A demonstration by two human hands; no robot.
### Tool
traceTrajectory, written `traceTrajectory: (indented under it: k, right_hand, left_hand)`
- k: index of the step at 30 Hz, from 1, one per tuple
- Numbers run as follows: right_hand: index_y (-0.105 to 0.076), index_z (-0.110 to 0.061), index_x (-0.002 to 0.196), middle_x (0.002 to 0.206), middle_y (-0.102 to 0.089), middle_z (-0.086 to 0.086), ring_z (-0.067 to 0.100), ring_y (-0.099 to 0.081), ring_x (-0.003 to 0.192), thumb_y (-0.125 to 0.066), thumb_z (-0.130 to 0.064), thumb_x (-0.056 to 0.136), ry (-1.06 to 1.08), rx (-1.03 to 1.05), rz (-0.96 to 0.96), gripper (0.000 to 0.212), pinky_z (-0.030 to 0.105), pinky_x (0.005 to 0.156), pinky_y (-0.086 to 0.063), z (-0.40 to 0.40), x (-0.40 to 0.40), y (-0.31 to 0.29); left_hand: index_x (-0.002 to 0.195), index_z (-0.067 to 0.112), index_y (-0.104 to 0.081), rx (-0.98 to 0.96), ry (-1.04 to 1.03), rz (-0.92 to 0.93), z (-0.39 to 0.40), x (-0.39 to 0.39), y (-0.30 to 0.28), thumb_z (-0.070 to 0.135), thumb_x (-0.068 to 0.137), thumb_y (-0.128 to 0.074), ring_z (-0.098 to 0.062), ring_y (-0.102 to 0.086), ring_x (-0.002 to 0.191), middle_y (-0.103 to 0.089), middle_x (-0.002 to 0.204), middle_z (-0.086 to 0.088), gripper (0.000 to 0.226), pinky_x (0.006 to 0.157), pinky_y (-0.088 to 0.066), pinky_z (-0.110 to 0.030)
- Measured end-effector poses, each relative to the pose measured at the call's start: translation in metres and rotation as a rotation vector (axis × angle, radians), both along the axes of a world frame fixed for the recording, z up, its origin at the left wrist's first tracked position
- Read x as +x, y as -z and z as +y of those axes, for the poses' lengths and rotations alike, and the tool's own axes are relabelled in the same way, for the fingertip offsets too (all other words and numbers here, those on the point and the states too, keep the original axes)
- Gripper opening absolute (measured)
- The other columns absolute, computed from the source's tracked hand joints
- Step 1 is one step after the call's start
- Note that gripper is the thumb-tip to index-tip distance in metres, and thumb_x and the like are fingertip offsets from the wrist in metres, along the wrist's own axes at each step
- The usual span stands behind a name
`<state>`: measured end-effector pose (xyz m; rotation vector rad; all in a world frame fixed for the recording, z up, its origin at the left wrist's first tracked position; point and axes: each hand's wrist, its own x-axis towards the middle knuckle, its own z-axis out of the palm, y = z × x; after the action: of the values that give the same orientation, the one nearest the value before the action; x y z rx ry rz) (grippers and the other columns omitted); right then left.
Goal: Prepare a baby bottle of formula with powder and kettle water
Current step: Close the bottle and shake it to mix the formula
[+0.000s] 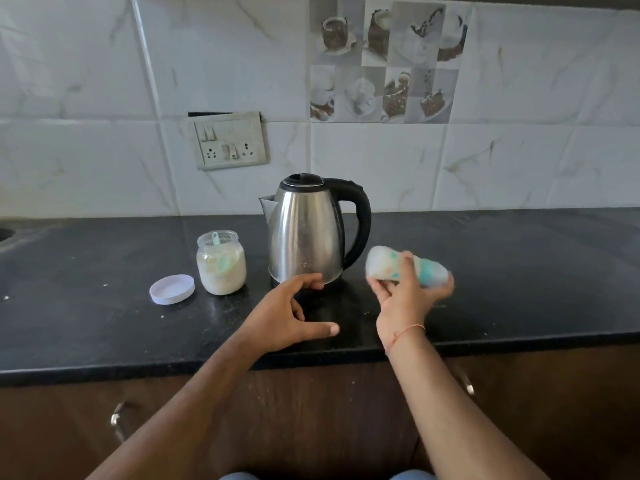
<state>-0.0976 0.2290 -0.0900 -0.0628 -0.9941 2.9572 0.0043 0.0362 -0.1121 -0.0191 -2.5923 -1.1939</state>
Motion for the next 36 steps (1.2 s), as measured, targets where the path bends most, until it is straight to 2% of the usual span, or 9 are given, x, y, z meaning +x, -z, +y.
traceTrajectory:
  k: [3,8,11,16,19,23,28,32,36]
  right_hand:
    - [-0.044,-0.045,0.147,0.137,-0.059,0.007,0.032,-0.072,0.12,-0.083,-0.011,0.093,-0.307,0.317,0.145,0.075,0.051,0.075,-0.068,-0.005,0.012,0.001]
    - [-0.034,-0.043,0.154,0.139,-0.054,0.005,0.035,-0.068,0.123,-0.081,-0.014,0.096,-0.041,0.044,0.025,0.08,0.053,0.076,-0.068,0.001,0.005,-0.001]
    - [-0.044,-0.044,0.148,0.133,-0.062,0.007,0.029,-0.075,0.114,-0.084,-0.012,0.093,-0.316,0.385,0.198,0.075,0.052,0.078,-0.068,-0.003,0.016,0.003]
    - [-0.035,-0.041,0.15,0.138,-0.054,0.006,0.036,-0.068,0.124,-0.08,-0.013,0.097,-0.033,0.055,0.023,0.074,0.049,0.072,-0.068,0.0,0.004,-0.001]
    - [-0.045,-0.046,0.147,0.137,-0.061,0.008,0.03,-0.074,0.116,-0.084,-0.014,0.093,-0.324,0.415,0.202,0.075,0.049,0.076,-0.068,-0.004,0.016,0.004]
    - [-0.036,-0.041,0.151,0.137,-0.054,0.004,0.034,-0.068,0.124,-0.079,-0.014,0.097,-0.002,0.041,0.013,0.074,0.048,0.072,-0.068,0.0,0.005,0.001]
    - [-0.045,-0.049,0.147,0.135,-0.063,0.007,0.03,-0.073,0.117,-0.086,-0.016,0.092,-0.247,0.447,0.195,0.076,0.051,0.076,-0.069,-0.007,0.015,0.003]
    - [-0.035,-0.046,0.151,0.141,-0.053,0.006,0.035,-0.068,0.124,-0.081,-0.016,0.096,0.002,0.119,0.023,0.078,0.053,0.072,-0.068,-0.003,0.005,0.002]
    - [-0.047,-0.05,0.144,0.135,-0.063,0.01,0.033,-0.074,0.117,-0.087,-0.016,0.092,-0.252,0.467,0.225,0.074,0.057,0.077,-0.068,-0.012,0.015,0.007]
  left_hand:
    - [0.156,0.039,-0.049,-0.025,-0.011,0.01,-0.001,-0.001,0.0,0.062,0.067,-0.096,-0.008,-0.069,0.078,-0.065,0.13,0.027,0.103,0.074,-0.061,-0.024]
    - [0.157,0.039,-0.049,0.022,-0.002,0.004,0.0,-0.001,0.002,0.076,0.058,-0.091,-0.01,-0.07,0.077,-0.062,0.14,0.03,0.113,0.078,-0.063,-0.027]
    - [0.157,0.038,-0.049,0.01,-0.01,0.005,-0.001,-0.001,0.001,0.07,0.061,-0.094,-0.007,-0.069,0.075,-0.064,0.136,0.027,0.111,0.073,-0.061,-0.025]
    - [0.158,0.035,-0.049,0.053,-0.006,0.0,-0.001,-0.003,0.003,0.054,0.07,-0.099,-0.009,-0.07,0.071,-0.061,0.142,0.028,0.103,0.076,-0.064,-0.028]
    - [0.158,0.035,-0.049,0.038,-0.007,0.007,-0.001,-0.002,0.002,0.053,0.069,-0.099,-0.011,-0.07,0.074,-0.062,0.139,0.027,0.104,0.073,-0.063,-0.028]
    - [0.157,0.038,-0.05,0.043,-0.008,-0.011,0.0,-0.001,0.001,0.062,0.066,-0.096,-0.016,-0.073,0.079,-0.062,0.141,0.029,0.105,0.08,-0.065,-0.03]
    - [0.156,0.039,-0.05,0.027,-0.012,0.004,-0.001,0.0,0.001,0.063,0.065,-0.096,-0.015,-0.071,0.079,-0.061,0.137,0.031,0.105,0.078,-0.065,-0.031]
    - [0.156,0.039,-0.05,0.03,-0.007,-0.001,0.001,0.0,0.001,0.068,0.063,-0.094,-0.013,-0.071,0.078,-0.062,0.139,0.03,0.107,0.079,-0.064,-0.029]
    - [0.156,0.037,-0.051,0.013,-0.021,0.018,0.0,-0.001,0.0,0.056,0.07,-0.098,-0.01,-0.07,0.076,-0.066,0.133,0.025,0.1,0.072,-0.062,-0.024]
